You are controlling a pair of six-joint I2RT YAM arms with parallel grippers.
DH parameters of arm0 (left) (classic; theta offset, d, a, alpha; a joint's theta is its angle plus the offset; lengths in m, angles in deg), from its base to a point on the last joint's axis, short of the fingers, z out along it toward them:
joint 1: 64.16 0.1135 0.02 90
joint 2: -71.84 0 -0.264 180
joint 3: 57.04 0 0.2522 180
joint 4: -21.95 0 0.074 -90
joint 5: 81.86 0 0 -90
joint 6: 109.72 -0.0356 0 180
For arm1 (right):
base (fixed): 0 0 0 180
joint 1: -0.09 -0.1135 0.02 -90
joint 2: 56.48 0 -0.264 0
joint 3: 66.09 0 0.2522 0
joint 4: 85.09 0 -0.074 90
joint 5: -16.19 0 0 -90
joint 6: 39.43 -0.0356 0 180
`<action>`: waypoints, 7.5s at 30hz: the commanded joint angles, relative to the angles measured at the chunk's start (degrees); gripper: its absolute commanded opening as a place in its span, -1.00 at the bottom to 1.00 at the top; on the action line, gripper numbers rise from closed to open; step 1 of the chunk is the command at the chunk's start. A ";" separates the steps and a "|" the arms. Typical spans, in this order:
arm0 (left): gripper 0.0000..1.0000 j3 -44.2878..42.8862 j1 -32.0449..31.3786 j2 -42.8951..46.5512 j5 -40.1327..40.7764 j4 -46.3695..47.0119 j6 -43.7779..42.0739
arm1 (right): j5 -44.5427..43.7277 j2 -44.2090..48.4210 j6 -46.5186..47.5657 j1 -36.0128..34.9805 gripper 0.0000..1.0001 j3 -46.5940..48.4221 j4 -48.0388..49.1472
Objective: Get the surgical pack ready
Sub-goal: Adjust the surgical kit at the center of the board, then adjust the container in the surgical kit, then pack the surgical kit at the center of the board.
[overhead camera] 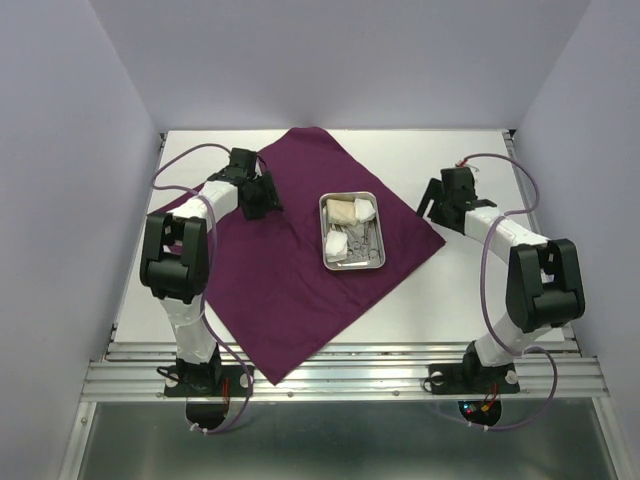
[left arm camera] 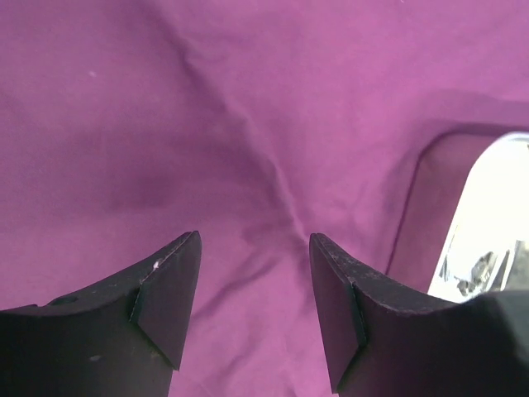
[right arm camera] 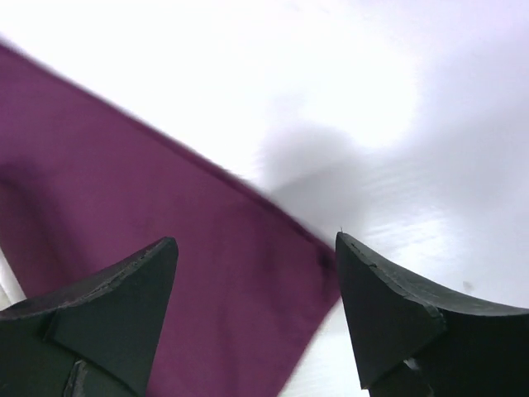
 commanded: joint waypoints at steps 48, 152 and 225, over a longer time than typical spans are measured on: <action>0.28 -15.84 -0.76 -13.28 -2.18 -5.57 -3.41 | -11.90 -5.12 -6.61 14.77 -0.87 -4.62 -5.65; 0.25 -11.45 -4.62 1.84 3.54 -8.73 -5.87 | 15.14 -2.22 1.48 -4.04 -0.99 4.35 -4.08; 0.26 -8.90 -2.69 4.12 2.83 -7.42 -6.14 | 5.49 -3.00 -5.91 16.44 -0.30 -9.89 1.46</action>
